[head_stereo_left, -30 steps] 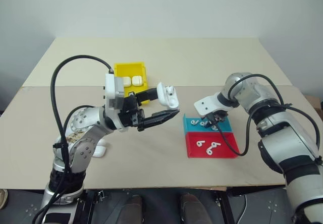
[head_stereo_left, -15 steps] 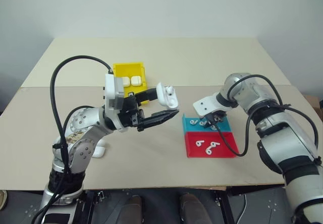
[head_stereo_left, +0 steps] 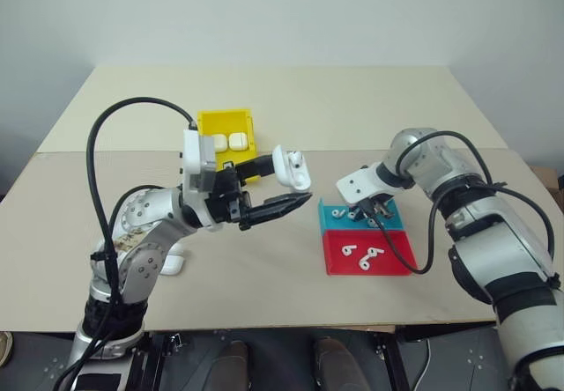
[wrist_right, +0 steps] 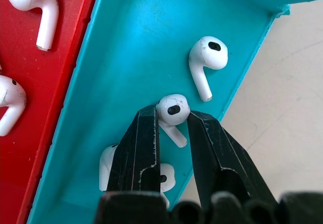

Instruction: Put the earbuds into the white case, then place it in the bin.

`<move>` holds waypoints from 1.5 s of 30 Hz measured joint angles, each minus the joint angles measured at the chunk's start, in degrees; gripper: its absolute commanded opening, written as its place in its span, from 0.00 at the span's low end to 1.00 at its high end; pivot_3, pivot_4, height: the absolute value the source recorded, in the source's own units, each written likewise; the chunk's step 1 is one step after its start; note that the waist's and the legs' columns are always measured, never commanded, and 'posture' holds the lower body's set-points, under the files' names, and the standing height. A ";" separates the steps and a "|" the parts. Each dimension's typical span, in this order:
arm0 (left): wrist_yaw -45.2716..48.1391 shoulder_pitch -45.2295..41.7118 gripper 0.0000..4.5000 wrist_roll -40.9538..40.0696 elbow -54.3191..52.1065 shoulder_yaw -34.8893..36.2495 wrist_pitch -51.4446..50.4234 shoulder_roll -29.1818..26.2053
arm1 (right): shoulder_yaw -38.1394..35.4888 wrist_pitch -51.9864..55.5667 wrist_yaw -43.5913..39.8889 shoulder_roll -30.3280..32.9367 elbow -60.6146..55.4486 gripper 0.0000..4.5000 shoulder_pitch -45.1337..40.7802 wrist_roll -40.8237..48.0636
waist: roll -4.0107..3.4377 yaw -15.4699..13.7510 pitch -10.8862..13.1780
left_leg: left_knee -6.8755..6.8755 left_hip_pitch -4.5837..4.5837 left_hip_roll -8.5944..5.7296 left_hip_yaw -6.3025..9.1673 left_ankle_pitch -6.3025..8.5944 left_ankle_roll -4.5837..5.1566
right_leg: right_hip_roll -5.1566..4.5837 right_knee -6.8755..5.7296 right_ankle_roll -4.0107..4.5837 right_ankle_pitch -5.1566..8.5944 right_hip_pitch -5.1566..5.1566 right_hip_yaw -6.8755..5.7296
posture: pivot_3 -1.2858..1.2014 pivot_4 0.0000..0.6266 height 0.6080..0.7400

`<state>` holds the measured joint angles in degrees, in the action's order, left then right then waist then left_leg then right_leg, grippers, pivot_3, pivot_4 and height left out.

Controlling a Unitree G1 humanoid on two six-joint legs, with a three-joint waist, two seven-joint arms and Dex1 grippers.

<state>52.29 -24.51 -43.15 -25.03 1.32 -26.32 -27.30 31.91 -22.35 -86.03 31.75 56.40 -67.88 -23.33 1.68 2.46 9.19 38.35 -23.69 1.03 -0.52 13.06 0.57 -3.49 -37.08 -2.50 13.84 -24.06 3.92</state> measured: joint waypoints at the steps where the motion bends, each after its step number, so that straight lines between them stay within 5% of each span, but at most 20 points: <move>1: 0.00 0.00 0.62 -0.03 -0.07 0.00 0.00 -0.01 | -0.12 0.01 0.00 0.01 -0.25 0.14 0.16 0.00 | 0.00 0.00 0.00 | 0.00 0.02 0.00 0.00 0.00 0.00 | 0.00 0.00 0.00 0.00 0.01 0.00 | 0.52 0.24 1.00; 14: 1.11 -0.71 0.62 -0.24 0.83 0.02 -0.01 0.02 | -6.63 13.01 -2.82 4.98 -11.15 0.14 5.93 6.97 | -0.07 -0.47 0.05 | -0.03 -0.07 -0.04 0.01 0.00 0.00 | -0.05 0.01 0.00 0.00 -0.06 0.00 | 0.52 0.24 1.00; 18: 2.27 -2.74 0.62 -0.29 2.90 0.01 0.00 0.53 | -14.57 28.39 -3.26 13.99 -30.00 0.14 12.00 19.41 | -0.17 -1.51 0.11 | -0.05 -0.13 -0.02 0.02 0.01 0.01 | -0.05 0.07 0.00 0.00 -0.08 -0.03 | 0.52 0.24 1.00; 25: 5.25 -4.93 0.62 -0.34 7.00 -0.25 0.02 1.31 | -33.17 63.83 0.22 16.54 -54.79 0.14 22.83 44.82 | -0.17 -1.54 0.11 | 0.01 -0.07 -0.04 0.02 0.00 0.02 | -0.03 0.04 -0.01 0.00 -0.01 0.00 | 0.52 0.24 1.00; 33: 9.02 -9.32 0.62 0.30 12.84 -0.99 0.10 2.80 | -56.26 97.64 26.52 2.56 -73.52 0.14 22.80 72.59 | -0.17 -1.68 0.10 | 0.01 -0.16 -0.04 0.04 0.00 0.02 | 0.01 0.07 -0.03 0.00 -0.05 -0.01 | 0.52 0.24 1.00; 39: 10.82 -12.12 0.62 1.54 15.62 -2.39 0.45 3.89 | -61.96 106.64 45.49 -7.37 -78.43 0.14 20.02 86.78 | -0.18 -1.55 0.10 | 0.01 -0.16 -0.04 0.04 0.00 0.03 | 0.02 0.03 -0.03 0.00 -0.07 -0.02 | 0.52 0.24 1.00; 45: 11.33 -12.78 0.62 2.68 16.98 -2.80 1.12 4.82 | -61.32 106.77 59.87 -8.37 -78.46 0.14 19.79 100.47 | -0.18 -1.44 0.10 | 0.00 -0.22 -0.03 0.02 0.00 0.03 | 0.01 0.06 -0.03 0.01 -0.08 -0.02 | 0.52 0.24 1.00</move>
<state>63.62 -37.29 -40.47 -8.05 -1.48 -25.20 -22.48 -29.41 84.42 -26.16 23.38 -22.06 -48.09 77.14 1.50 1.02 9.29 38.35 -23.91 1.00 -0.50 13.05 0.60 -3.47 -37.02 -2.53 13.85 -24.14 3.90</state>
